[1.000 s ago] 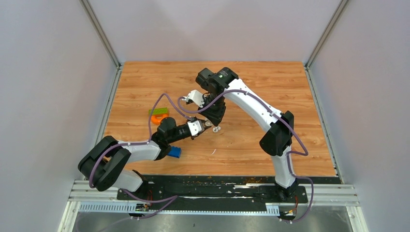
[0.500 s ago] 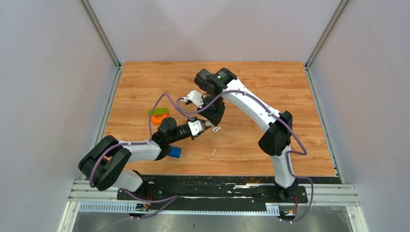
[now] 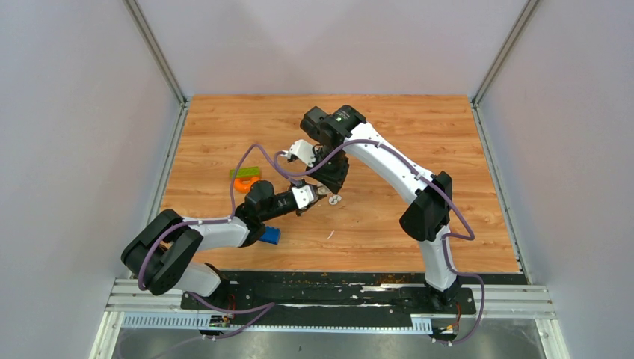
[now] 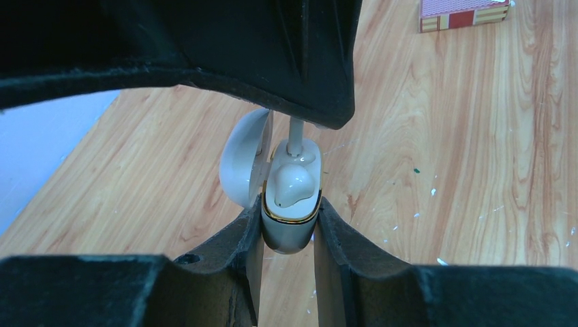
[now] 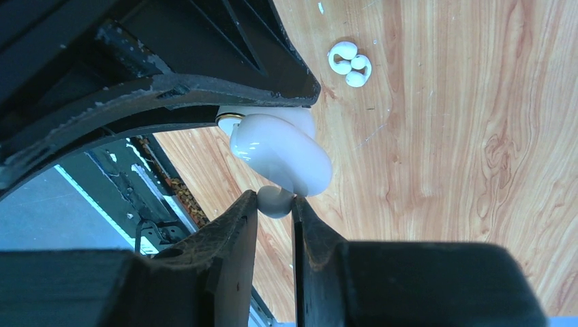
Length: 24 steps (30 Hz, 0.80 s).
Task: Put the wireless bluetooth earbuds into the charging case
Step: Place the earbud in the charging case.
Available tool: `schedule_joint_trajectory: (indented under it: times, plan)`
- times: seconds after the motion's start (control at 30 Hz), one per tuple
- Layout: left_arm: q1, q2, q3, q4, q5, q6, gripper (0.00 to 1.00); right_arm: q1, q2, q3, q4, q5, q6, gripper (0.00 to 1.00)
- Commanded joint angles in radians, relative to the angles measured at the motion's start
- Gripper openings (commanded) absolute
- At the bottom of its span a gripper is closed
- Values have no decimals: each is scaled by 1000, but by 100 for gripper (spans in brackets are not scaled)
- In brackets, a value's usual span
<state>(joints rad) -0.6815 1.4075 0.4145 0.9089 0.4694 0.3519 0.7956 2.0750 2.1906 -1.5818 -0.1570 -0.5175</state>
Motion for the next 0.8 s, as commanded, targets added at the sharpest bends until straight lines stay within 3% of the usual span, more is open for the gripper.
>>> schedule_joint_trajectory:
  times: [0.0,0.77]
  plan:
    - [-10,-3,33,31,12,21,9,4,-48,3,-16,25,3,11]
    - [-13,6,48,39,4,-6,9,12,3,43,-3,17,27,16]
